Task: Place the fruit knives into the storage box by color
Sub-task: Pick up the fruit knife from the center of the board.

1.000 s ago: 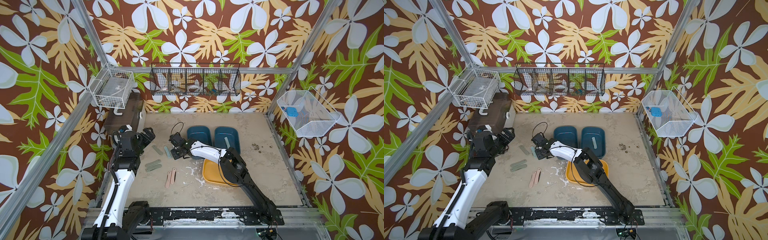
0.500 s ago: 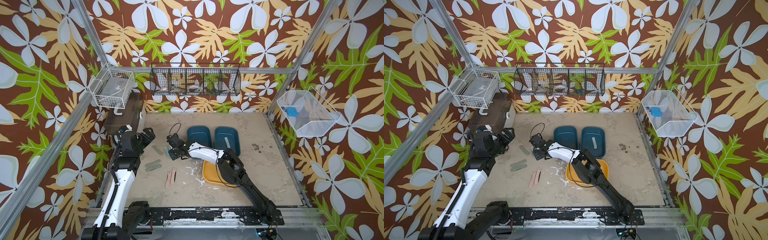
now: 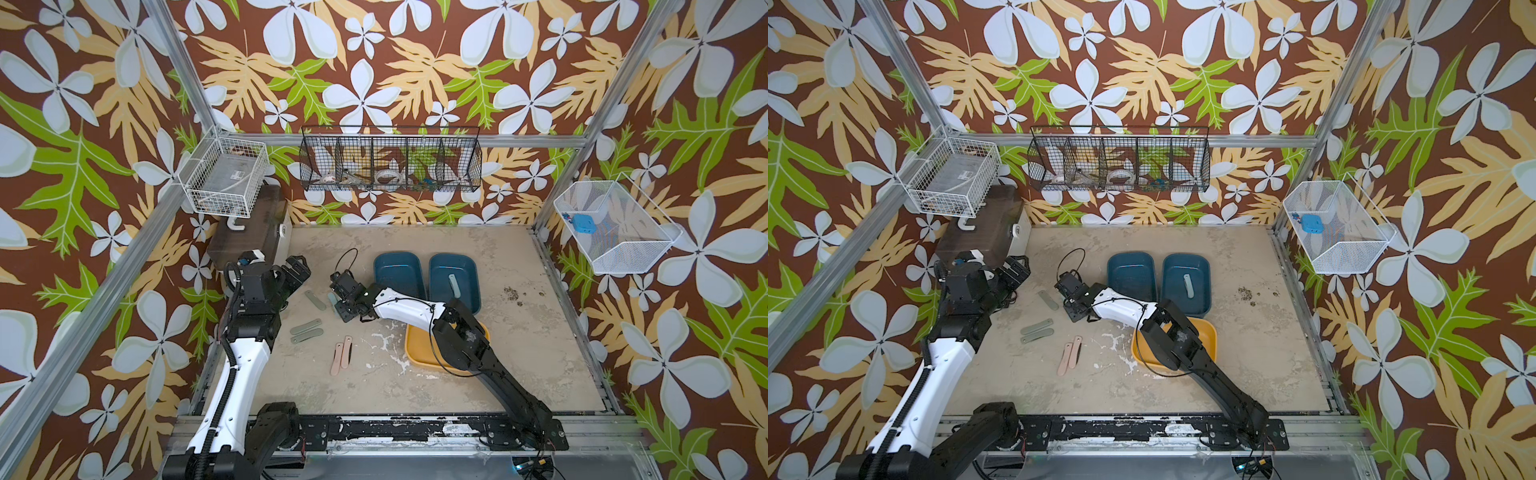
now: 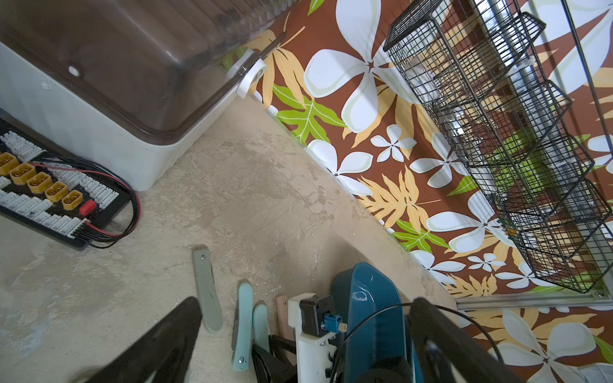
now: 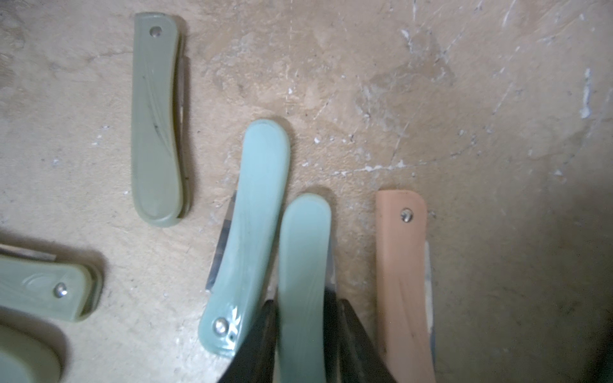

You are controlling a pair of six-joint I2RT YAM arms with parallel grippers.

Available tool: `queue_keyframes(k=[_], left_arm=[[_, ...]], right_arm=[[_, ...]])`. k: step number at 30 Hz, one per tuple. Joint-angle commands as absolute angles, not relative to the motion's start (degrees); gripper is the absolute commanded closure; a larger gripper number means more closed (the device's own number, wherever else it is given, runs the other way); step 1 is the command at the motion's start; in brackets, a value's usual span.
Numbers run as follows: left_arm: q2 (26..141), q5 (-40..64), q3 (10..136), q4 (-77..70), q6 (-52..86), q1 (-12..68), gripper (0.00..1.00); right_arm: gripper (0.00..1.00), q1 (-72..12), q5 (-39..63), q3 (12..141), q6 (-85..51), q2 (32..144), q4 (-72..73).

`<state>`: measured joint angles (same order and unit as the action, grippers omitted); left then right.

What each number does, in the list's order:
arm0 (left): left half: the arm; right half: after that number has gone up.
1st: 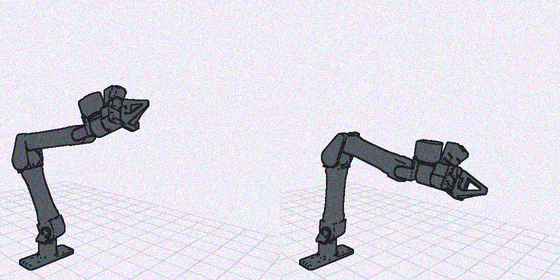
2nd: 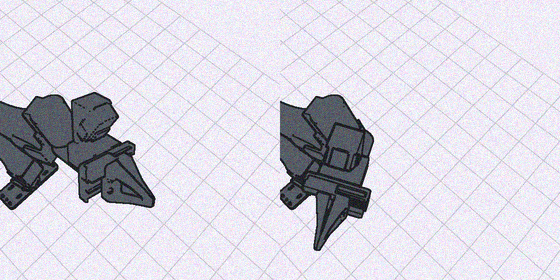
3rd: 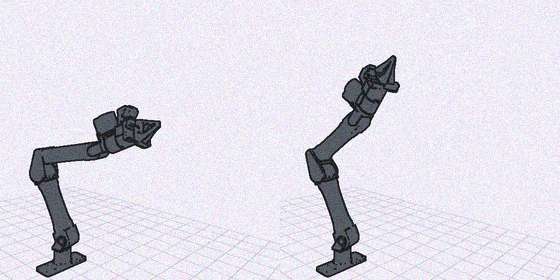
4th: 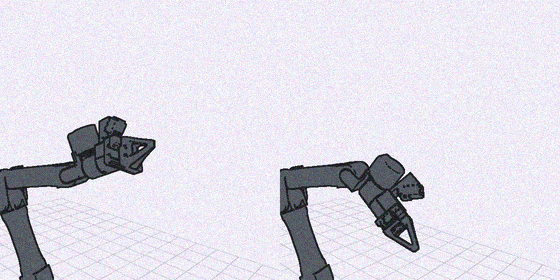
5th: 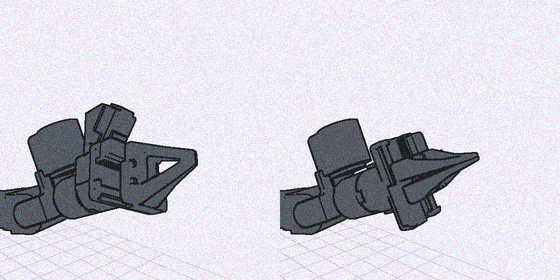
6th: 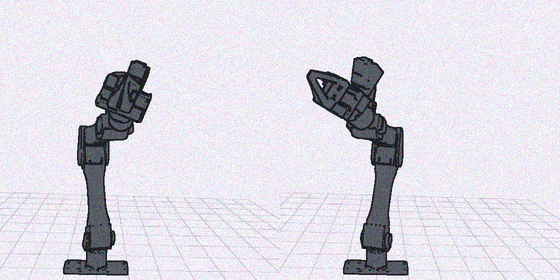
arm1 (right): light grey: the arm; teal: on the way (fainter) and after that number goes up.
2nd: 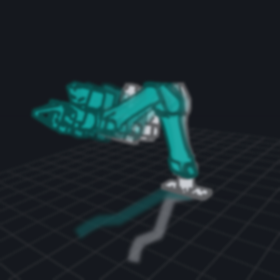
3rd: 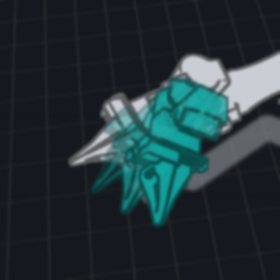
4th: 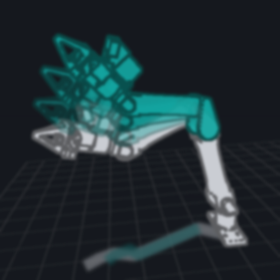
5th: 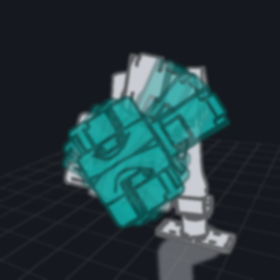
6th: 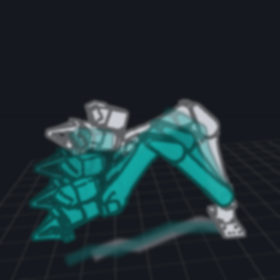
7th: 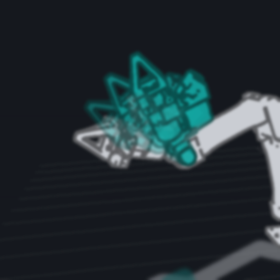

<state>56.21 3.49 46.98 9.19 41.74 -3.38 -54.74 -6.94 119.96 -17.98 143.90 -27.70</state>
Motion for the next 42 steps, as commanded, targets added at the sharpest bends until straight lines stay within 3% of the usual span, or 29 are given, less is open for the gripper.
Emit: queue_keyframes(k=[1, 9, 30, 42], left_arm=[[56.16, 3.66, 46.87, 8.54, 42.26, -3.43, 0.0], [56.34, 4.04, 46.59, 8.18, 42.41, -3.43, 0.0], [58.02, 10.34, 46.38, 5.82, 42.8, -3.05, 0.0], [68.19, 16.89, 51.23, 0.18, 44.35, 11.51, 0.0]], right_arm=[[0.71, -54.76, -6.69, 119.2, -17.75, 144.35, -33.75], [0.77, -54.75, -6.46, 119.18, -17.67, 141.57, -33.42], [0.78, -51.25, -8.22, 118.1, -17.93, 126.26, -32.05], [0.78, -39.85, -8.55, 99.75, -18.72, 110.31, -27.21]])
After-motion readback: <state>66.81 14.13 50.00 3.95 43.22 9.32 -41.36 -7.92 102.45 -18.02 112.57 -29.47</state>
